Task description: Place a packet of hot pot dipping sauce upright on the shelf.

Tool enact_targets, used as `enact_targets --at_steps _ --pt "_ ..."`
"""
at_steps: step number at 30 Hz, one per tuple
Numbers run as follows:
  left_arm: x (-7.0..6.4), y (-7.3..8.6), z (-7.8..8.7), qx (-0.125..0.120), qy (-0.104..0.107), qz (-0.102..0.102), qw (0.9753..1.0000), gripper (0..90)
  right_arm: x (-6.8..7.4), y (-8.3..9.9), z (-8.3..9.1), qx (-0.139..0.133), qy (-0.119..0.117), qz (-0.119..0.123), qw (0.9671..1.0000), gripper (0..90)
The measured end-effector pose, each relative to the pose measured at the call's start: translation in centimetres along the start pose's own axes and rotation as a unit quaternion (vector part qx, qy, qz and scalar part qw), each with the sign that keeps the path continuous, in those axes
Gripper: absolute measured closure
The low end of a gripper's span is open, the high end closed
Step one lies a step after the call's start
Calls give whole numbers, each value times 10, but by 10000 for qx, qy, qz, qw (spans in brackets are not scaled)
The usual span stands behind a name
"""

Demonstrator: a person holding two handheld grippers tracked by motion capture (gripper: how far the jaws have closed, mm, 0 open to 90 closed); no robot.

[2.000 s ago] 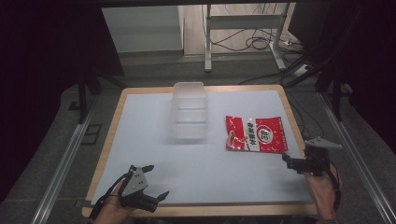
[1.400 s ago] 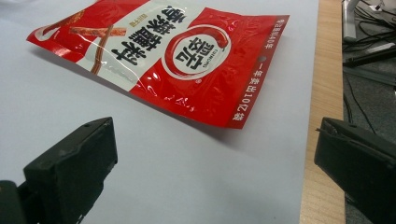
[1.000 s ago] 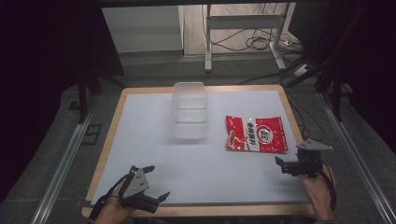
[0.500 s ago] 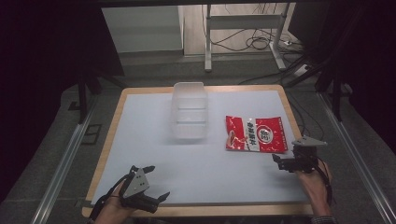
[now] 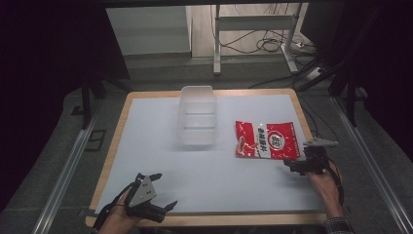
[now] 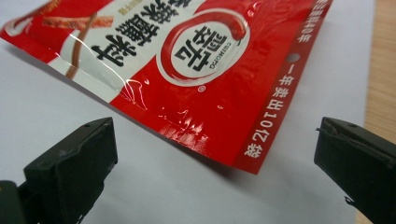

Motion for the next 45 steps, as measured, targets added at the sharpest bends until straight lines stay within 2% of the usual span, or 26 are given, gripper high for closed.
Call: enact_targets --at_steps 4,7,11,16,25,28,32,35,37,40,45 --pt "0 0 0 14 -2 -13 10000 32 -5 -2 -6 -47 -221 -197 9996 0" --pt "0 0 0 19 -8 -20 10000 32 -8 -3 -9 -15 -270 -252 9993 0" --pt "0 0 -1 19 -9 -21 10000 32 -9 -4 -15 36 -433 -390 9983 0" --pt "-1 0 -1 23 -9 -28 10000 32 -8 -9 -19 -45 -617 -502 9968 1" --pt "-1 0 -1 26 -8 -41 10000 32 -3 -21 -30 -51 -704 -431 9966 20" --pt "-1 0 -1 27 -8 -43 10000 32 -1 -26 -35 -87 -591 -383 9975 24" --pt "-1 0 -1 35 -10 -41 10000 32 3 -34 -41 -156 -651 -534 9963 24" --pt "-1 0 -1 35 -5 -50 10000 32 4 -39 -47 -140 -653 -496 9965 32" --pt "-1 0 -1 35 -3 -53 10000 32 5 -42 -49 -74 -622 -502 9968 80" --pt "-1 0 -1 30 -2 -44 10000 32 7 -47 -52 -1 -499 -489 9976 236" --pt "-1 0 -1 36 7 -60 10000 32 14 -55 -54 24 -313 -450 9985 584"
Point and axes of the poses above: each handheld gripper's, and its own axes: z roughly backward along the jaws, y roughly out of its underside, x roughly to its left, the point moved 4 cm from there along -z, roughly forward along the jaws, and after that the axes turned 10 degrees about -y, right-handed, at the moved point
